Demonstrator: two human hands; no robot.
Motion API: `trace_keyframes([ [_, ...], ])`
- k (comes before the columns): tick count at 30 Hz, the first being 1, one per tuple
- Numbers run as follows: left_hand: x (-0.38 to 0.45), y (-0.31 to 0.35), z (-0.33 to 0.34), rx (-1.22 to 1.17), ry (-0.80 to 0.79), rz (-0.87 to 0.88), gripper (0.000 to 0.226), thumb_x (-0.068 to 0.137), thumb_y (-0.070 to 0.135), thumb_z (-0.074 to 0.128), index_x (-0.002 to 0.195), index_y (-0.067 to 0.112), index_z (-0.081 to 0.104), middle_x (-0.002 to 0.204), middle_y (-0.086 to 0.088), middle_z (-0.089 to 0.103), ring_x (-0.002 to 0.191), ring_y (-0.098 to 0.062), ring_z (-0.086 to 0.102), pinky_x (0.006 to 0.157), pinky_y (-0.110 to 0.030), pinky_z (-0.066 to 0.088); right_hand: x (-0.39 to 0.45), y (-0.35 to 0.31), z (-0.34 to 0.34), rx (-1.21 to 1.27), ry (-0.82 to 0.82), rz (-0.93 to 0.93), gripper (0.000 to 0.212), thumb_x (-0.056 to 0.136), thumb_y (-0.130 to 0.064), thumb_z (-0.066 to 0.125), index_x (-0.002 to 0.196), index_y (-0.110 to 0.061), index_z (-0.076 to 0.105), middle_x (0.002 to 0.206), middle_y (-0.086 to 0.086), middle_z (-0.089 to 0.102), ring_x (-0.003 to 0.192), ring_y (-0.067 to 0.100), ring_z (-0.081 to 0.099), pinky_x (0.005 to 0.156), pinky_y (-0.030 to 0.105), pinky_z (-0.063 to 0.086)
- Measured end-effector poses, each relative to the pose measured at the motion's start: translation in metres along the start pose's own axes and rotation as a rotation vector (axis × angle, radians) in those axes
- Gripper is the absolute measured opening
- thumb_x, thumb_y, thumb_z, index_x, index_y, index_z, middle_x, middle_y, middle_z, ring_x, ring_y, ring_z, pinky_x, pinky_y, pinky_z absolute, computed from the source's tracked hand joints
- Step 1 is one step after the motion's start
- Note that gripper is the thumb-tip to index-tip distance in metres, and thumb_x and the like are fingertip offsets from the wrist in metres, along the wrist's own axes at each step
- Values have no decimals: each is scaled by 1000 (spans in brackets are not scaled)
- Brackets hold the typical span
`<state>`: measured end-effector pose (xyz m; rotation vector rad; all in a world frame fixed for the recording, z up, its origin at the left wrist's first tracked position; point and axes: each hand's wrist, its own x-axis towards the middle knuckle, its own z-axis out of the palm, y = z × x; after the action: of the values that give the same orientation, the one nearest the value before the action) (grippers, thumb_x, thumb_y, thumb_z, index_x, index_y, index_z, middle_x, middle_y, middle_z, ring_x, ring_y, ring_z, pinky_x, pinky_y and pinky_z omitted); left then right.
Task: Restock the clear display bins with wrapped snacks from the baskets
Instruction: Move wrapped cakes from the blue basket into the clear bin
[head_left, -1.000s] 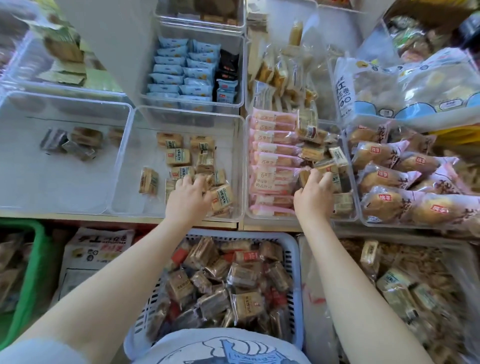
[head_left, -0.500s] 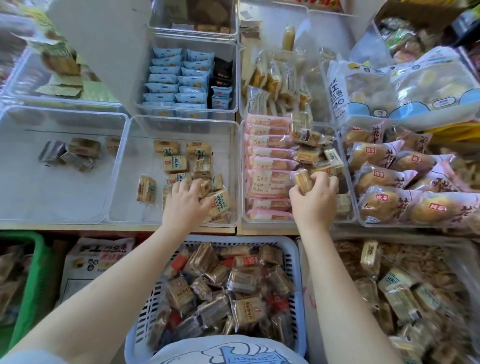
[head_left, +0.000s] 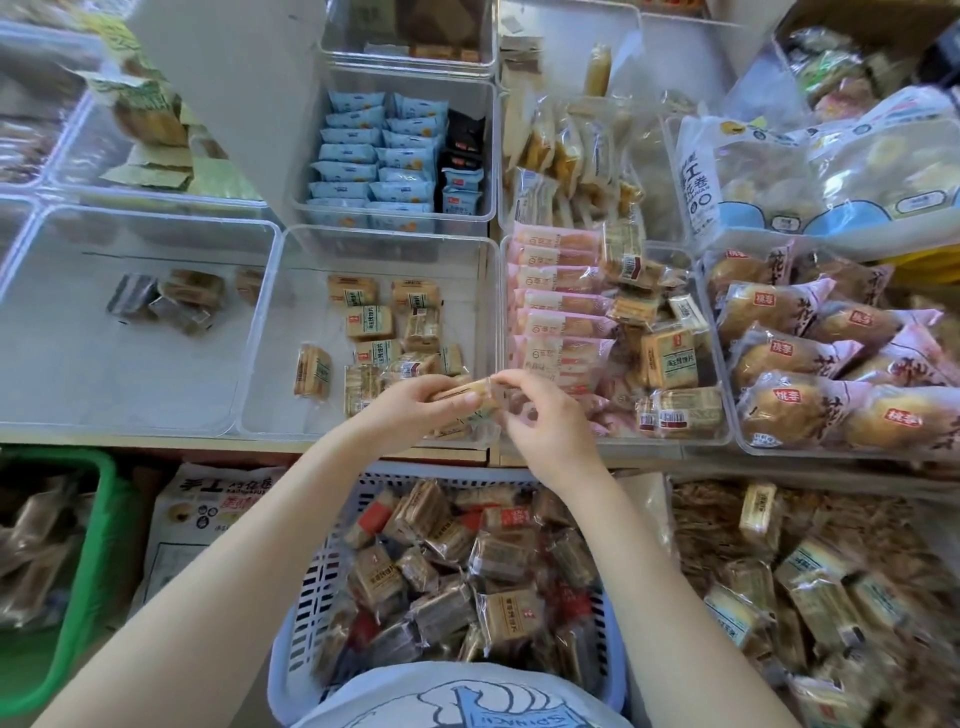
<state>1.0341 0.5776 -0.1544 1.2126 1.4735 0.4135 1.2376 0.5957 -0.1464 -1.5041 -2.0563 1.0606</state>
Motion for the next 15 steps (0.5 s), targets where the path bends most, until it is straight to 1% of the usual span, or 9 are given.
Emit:
trace_keyframes([
  [1, 4, -2, 2, 34, 79, 5, 57, 86, 65, 59, 128, 26, 59, 105, 5, 68, 95, -21, 65, 84, -40, 55, -1, 4, 2, -33, -2, 24, 41, 94, -18, 67, 133, -23, 59, 124, -8, 61, 99, 7, 56, 87, 24, 49],
  [3, 15, -7, 8, 163, 343, 26, 48, 94, 46, 60, 134, 20, 52, 118, 1, 59, 107, -19, 57, 91, -38, 52, -3, 12, 2, -76, -15, 82, 44, 96, -19, 63, 138, -22, 54, 132, -5, 54, 108, 8, 52, 94, 28, 46],
  [4, 20, -11, 12, 239, 474, 21, 48, 95, 39, 59, 137, 19, 48, 125, -3, 54, 115, -21, 49, 95, -39, 47, -4, 16, 2, -91, -23, 109, 41, 97, -19, 61, 137, -21, 55, 131, -3, 54, 108, 9, 52, 95, 29, 46],
  [5, 26, -15, 15, 320, 556, 6, 48, 95, 32, 56, 140, 20, 45, 130, -8, 50, 121, -25, 42, 97, -41, 44, -4, 19, 2, -108, -37, 134, 38, 97, -19, 58, 135, -20, 56, 128, -2, 54, 106, 9, 52, 94, 30, 46],
  [6, 30, -19, 19, 419, 574, -8, 48, 95, 28, 53, 141, 20, 43, 135, -11, 47, 126, -28, 38, 99, -43, 42, -6, 22, 2, -126, -54, 152, 34, 98, -19, 56, 132, -19, 58, 125, -1, 55, 102, 8, 51, 92, 29, 46],
  [8, 38, -27, 29, 608, 502, -24, 51, 94, 28, 48, 144, 21, 40, 143, -16, 43, 131, -34, 34, 100, -48, 43, -9, 26, 3, -148, -72, 154, 30, 98, -19, 55, 127, -16, 62, 123, 1, 55, 100, 8, 50, 91, 28, 44],
  [10, 43, -30, 32, 673, 470, -44, 52, 94, 32, 45, 145, 22, 38, 149, -17, 38, 135, -35, 33, 102, -51, 42, -11, 31, 1, -148, -34, 135, 29, 97, -18, 57, 124, -14, 64, 122, 2, 54, 109, 14, 50, 98, 33, 44],
  [12, 46, -30, 33, 680, 471, -57, 54, 95, 35, 44, 147, 22, 37, 150, -17, 36, 136, -36, 32, 104, -52, 39, -9, 39, -9, -210, 140, 121, 32, 93, -14, 61, 124, -12, 63, 122, 6, 53, 114, 20, 50, 98, 39, 46],
  [15, 49, -30, 38, 697, 473, -82, 56, 95, 40, 42, 148, 22, 35, 152, -17, 34, 137, -37, 30, 107, -53, 37, 4, 55, -40, -366, 547, 241, 49, 86, -9, 66, 133, -6, 53, 127, 17, 50, 113, 30, 50, 93, 43, 50],
])
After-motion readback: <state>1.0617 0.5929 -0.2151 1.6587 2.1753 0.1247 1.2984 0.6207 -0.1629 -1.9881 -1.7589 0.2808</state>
